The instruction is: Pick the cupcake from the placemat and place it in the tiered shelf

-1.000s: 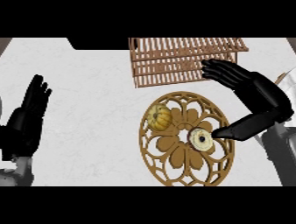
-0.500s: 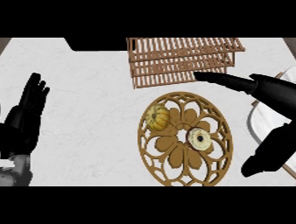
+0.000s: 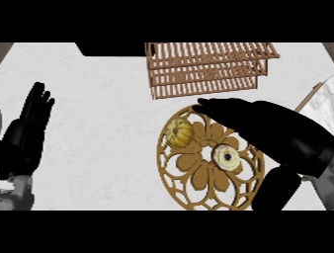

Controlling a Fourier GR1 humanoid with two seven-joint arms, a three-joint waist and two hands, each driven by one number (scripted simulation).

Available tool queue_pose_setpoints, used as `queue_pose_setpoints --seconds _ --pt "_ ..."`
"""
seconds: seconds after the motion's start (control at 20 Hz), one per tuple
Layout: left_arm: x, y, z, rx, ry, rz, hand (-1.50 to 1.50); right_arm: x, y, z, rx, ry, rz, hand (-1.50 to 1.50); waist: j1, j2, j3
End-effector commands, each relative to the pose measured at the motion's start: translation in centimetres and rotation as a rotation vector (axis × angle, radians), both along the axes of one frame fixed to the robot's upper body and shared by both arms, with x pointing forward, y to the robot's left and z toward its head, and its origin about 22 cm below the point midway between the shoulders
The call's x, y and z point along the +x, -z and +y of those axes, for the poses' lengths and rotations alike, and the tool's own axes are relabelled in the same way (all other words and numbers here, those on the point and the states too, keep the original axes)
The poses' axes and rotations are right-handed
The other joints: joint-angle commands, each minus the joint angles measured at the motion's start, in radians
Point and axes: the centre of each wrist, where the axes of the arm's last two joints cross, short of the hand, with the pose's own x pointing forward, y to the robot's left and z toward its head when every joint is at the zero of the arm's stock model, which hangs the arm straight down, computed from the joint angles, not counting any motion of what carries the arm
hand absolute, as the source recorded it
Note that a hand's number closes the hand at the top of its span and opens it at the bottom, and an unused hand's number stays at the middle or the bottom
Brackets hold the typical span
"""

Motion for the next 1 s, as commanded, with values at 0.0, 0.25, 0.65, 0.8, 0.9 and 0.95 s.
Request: queue_pose_setpoints --seconds 0.0,0.25,0.65,0.8,0.9,0.95 --pt "0.1 0.5 -0.2 -0.002 0.018 0.002 0.00 -1.4 1.7 3.2 -0.104 0.032 -0.040 -1.50 0.001 0.003 0.001" --pt "-1.0 1.3 0.0 -0.013 0.008 0.003 0.00 -2.1 3.3 2.2 -0.272 0.075 -0.123 -1.50 0.000 0.002 0.001" --pt "-0.8 2.7 -0.6 -0.008 -0.016 0.003 0.00 -1.1 7.2 0.7 -0.348 0.130 -0.103 -1.50 -0.003 0.004 0.002" --pt "0.3 0.7 -0.1 -0.014 0.008 0.013 0.00 -0.3 7.0 0.8 -0.324 0.137 -0.103 -1.50 -0.003 0.003 0.001" --pt "0.4 0.2 0.1 -0.009 0.007 0.001 0.00 -0.4 6.4 2.7 -0.323 0.141 -0.098 -1.50 -0.002 0.003 0.001" --pt "0.0 0.9 -0.1 -0.006 0.001 0.005 0.00 0.0 8.8 2.6 -0.331 0.124 -0.085 -1.50 0.000 0.004 0.001"
